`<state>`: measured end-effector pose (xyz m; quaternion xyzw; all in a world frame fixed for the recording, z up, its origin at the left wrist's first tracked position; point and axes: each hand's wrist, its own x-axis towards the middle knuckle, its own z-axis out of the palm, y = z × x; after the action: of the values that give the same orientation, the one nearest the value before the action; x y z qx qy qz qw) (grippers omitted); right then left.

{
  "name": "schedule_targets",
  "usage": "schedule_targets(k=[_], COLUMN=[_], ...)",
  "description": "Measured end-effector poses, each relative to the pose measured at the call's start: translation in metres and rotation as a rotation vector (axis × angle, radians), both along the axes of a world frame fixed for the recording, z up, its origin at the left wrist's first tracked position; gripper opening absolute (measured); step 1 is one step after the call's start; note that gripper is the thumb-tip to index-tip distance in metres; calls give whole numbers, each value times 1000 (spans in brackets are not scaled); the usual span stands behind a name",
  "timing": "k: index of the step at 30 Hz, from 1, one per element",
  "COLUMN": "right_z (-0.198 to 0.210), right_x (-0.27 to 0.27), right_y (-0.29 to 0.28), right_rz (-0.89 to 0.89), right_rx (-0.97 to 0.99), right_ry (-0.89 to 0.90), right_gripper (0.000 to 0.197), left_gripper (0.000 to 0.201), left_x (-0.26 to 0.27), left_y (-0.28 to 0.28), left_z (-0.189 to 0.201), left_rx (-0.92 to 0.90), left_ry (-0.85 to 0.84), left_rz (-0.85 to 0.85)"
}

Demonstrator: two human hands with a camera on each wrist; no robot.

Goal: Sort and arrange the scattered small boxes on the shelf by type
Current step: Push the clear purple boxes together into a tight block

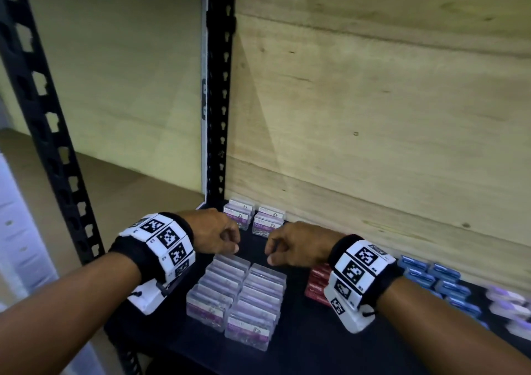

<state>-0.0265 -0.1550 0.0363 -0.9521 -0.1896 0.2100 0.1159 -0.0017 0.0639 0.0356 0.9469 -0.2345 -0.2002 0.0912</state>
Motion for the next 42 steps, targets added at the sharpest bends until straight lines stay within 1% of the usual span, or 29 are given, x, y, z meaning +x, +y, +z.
schedule_targets(k=[3, 6, 9, 15, 20, 25, 28, 31, 38, 42], right_z=[-1, -5, -9, -21, -24, -24, -19, -19, -17, -16], right_x=[25, 50, 70, 92, 100, 101, 95, 86, 59, 41], right_y=[-3, -4, -2, 4, 6, 7, 8, 8, 9, 9], right_rz=[-29, -46, -42, -9, -29, -50, -47, -33, -58, -41], right_rx=[-35, -93, -118, -143, -160, -139, -110, -101, -33, -33], right_ry=[-142, -260, -281, -263, -253, -231, -191, -195, -167, -141], right_gripper=[24, 31, 36, 37, 37, 32, 31, 32, 29, 29], left_gripper=[33, 31, 31, 32, 34, 38, 41, 42, 40, 38], left_x=[18, 40, 60, 85, 90, 89, 87, 81, 58, 48], left_y=[1, 2, -2, -7, -7, -8, -12, -17, -21, -19], left_z=[-1, -8, -16, -24, -27, -24, -22, -19, -10, -9], left_rx=[0, 9, 13, 45, 29, 43, 66, 71, 106, 112], left_ry=[-115, -237, -288, -268, -253, -211, -192, -176, -142, -107], left_rz=[23, 30, 23, 15, 32, 40, 44, 21, -39, -76])
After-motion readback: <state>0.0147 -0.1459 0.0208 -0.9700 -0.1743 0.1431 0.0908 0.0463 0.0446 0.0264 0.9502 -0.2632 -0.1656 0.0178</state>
